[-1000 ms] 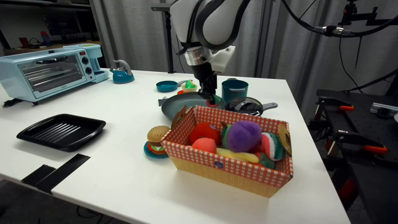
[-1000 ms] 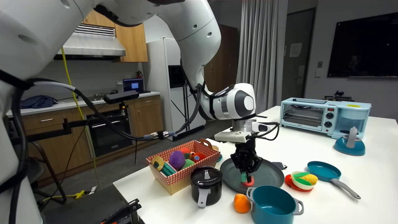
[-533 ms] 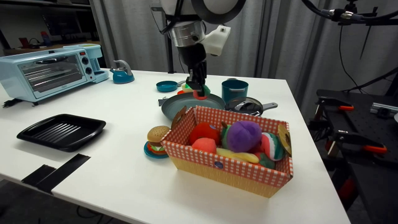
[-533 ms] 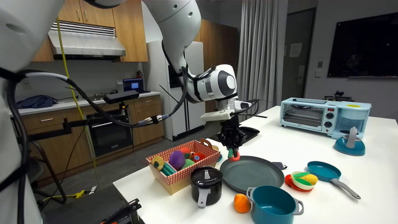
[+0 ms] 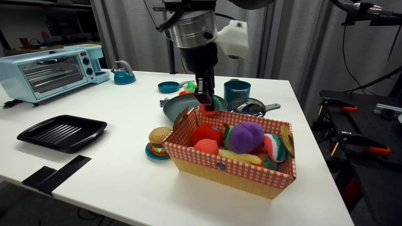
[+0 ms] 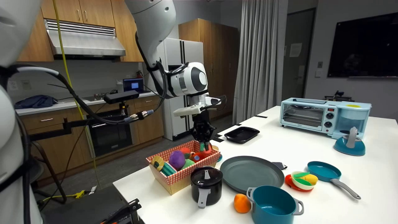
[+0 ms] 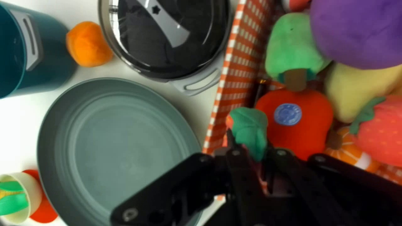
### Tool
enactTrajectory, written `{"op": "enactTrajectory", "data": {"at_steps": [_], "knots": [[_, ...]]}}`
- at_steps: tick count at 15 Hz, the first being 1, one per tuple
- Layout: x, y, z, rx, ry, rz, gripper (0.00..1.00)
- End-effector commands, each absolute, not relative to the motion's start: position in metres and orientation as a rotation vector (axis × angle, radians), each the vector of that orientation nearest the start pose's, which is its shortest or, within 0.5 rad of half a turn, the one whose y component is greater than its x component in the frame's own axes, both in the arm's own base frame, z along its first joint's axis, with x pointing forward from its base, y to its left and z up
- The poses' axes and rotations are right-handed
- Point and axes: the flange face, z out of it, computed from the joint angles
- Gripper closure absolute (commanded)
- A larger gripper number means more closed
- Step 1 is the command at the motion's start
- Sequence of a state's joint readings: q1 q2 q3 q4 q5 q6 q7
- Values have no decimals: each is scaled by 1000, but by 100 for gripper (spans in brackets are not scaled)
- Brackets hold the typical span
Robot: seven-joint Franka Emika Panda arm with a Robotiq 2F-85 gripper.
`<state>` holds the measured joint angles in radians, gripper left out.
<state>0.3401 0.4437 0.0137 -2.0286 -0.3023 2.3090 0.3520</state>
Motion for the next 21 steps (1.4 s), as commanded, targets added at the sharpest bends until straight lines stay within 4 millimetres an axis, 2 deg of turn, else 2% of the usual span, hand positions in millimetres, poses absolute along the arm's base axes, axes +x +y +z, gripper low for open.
{"op": "enactTrajectory", "data": {"at_steps": [1, 2, 4, 11, 17, 21], "knots": [[520, 215, 213, -3360, -410, 181, 96], [514, 219, 210, -3356, -420, 203, 61], [504, 223, 206, -3354, -442, 232, 55], [478, 233, 218, -3368, -503, 265, 2], [447, 240, 249, -3294, -450, 289, 0], [432, 228, 286, -3283, -340, 182, 0]]}}
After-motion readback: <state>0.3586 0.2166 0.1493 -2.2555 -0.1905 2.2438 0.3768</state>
